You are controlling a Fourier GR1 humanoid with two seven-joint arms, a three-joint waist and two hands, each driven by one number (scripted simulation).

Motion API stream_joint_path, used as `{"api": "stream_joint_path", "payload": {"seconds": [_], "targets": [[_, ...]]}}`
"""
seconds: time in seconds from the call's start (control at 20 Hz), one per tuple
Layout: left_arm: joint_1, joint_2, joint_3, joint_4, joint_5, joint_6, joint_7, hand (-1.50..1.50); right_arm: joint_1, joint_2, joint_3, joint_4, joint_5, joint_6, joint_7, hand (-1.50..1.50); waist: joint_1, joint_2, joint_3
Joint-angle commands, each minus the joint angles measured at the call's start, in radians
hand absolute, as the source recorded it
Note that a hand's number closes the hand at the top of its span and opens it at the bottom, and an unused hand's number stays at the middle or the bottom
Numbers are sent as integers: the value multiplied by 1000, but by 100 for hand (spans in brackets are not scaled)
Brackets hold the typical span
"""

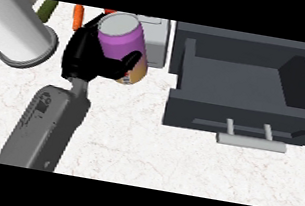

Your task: Pick up the can, place it into the drawer and close the drawer

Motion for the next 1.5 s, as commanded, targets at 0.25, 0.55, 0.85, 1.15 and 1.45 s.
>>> {"api": "stream_joint_path", "payload": {"seconds": [0.25,0.55,0.85,1.15,1.45], "targets": [[-141,-4,-63,-7,-37,125,81,150,-8,9,12,-26,-2,-15,35,-150,0,0,0],[-376,-4,-122,119,-12,273,162,150,9,-1,-7,11,-20,22,-1,-150,-12,0,0],[-473,-4,-148,275,54,311,78,150,13,9,106,1,49,-51,-33,-150,-14,2,0],[-611,-4,-139,418,108,336,66,150,-18,-20,43,11,23,-12,11,-150,-16,3,0],[-692,-4,-237,557,260,371,-45,150,-58,-19,44,68,51,-8,-22,-150,-34,8,1]]}}
